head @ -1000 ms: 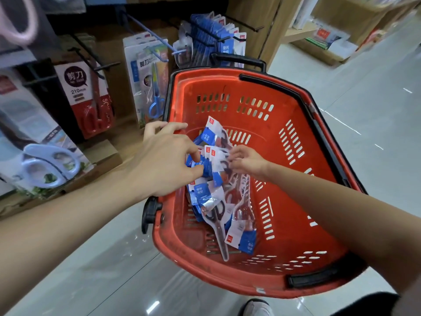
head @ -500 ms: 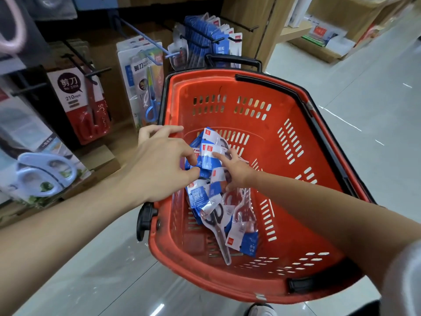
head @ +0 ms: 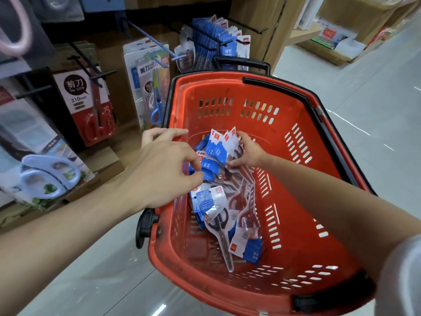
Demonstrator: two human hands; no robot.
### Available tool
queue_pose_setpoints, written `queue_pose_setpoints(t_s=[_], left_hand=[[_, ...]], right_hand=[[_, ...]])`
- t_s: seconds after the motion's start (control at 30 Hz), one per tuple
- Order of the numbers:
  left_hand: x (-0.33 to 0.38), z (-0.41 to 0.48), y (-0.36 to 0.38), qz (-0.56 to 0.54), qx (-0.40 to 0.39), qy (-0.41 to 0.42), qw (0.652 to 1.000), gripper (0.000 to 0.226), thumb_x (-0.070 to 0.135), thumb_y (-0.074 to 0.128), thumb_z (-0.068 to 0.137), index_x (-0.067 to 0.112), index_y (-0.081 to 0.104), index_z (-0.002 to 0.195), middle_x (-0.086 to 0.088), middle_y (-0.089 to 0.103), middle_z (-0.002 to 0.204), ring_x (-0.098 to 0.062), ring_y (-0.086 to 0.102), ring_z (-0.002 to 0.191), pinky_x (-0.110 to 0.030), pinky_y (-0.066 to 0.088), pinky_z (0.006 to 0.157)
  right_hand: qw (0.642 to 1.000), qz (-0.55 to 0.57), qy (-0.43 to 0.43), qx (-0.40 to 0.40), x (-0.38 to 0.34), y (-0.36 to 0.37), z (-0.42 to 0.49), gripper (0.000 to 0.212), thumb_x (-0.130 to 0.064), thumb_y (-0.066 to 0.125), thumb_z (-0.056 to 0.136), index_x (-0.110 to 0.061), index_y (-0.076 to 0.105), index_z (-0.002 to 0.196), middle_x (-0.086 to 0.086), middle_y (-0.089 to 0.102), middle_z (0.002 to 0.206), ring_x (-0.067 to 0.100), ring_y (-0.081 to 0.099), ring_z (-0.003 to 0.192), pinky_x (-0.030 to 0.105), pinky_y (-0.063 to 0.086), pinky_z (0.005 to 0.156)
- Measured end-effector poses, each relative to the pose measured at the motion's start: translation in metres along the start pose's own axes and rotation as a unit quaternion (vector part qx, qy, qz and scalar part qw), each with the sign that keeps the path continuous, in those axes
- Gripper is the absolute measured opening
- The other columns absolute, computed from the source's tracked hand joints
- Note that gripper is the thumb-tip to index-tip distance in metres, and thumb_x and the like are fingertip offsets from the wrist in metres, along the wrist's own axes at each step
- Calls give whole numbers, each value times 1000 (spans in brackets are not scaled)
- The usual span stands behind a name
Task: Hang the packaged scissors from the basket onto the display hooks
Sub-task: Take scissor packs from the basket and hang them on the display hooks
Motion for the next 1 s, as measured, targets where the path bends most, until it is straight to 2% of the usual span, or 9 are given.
queue_pose_setpoints(t_s=[0.1,0.2,0.33,0.4,0.47,0.53,0.7,0.83,1.0], left_hand=[[1,-1,0,-4,4,3,1000,28,57,55,78,38,75,82,27,71,105,-3,31,145,-34,9,116],[0,-1,-1,-6,15,8,1000,26,56,56,77,38,75,80,27,72,101,-2,34,144,-32,10,114],[1,-1,-2,-5,18,9,1000,27,55,55,76,37,75,79,27,72,99,-3,36,143,-30,10,112],[1,0,-2,-7,16,8,1000,28,56,55,76,37,75,79,27,72,99,-2,35,143,-28,9,111],[2,0,-2,-10,14,8,1000,34,61,50,75,38,75,79,27,71,100,-2,35,143,-27,8,110],[2,0,-2,-14,12,6,1000,40,65,44,72,39,74,80,27,71,101,-1,35,143,-29,9,111],[3,-1,-4,-13,9,5,1000,39,63,46,72,39,75,81,29,70,102,-2,35,142,-28,9,110],[3,0,-5,-10,-1,-2,1000,28,55,55,76,38,76,82,27,70,103,-2,34,143,-29,8,111],[3,0,-5,-17,-3,-9,1000,26,52,55,76,37,76,80,25,71,101,-2,35,142,-27,7,110]], right_hand=[[999,-13,38,-23,14,13,6,104,-15,97,65,-12,34,148,3,56,133,26,53,129,37,45,108],[997,-72,30,-30,13,18,9,82,-29,100,60,-13,54,126,1,63,122,25,57,124,33,47,103],[987,-152,19,-49,8,18,5,79,-52,94,62,-26,59,128,-1,61,129,26,38,134,52,30,118],[993,-103,9,-54,9,20,7,74,-44,96,61,-26,59,123,-2,64,125,28,45,134,51,35,116],[996,-18,3,-86,10,24,5,64,-19,98,63,-19,61,116,-4,70,115,25,60,123,40,47,108],[995,9,-3,-96,6,25,1,63,-11,97,63,-16,63,116,-8,72,108,20,66,113,36,51,103],[994,94,14,-62,19,31,18,114,-50,103,35,-24,49,133,-6,68,123,19,62,120,45,49,109],[991,95,51,-85,3,28,6,79,-31,102,53,-16,65,122,1,73,118,24,66,117,42,52,107],[993,78,74,-52,5,2,2,66,-22,101,56,-6,70,112,3,76,109,22,70,106,35,57,99]])
Point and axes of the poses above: each hand's wrist, its own z-axis towards the middle knuckle, its own y-axis out of the palm, x = y × z, the point moved 3 cm from there along z, towards the middle knuckle
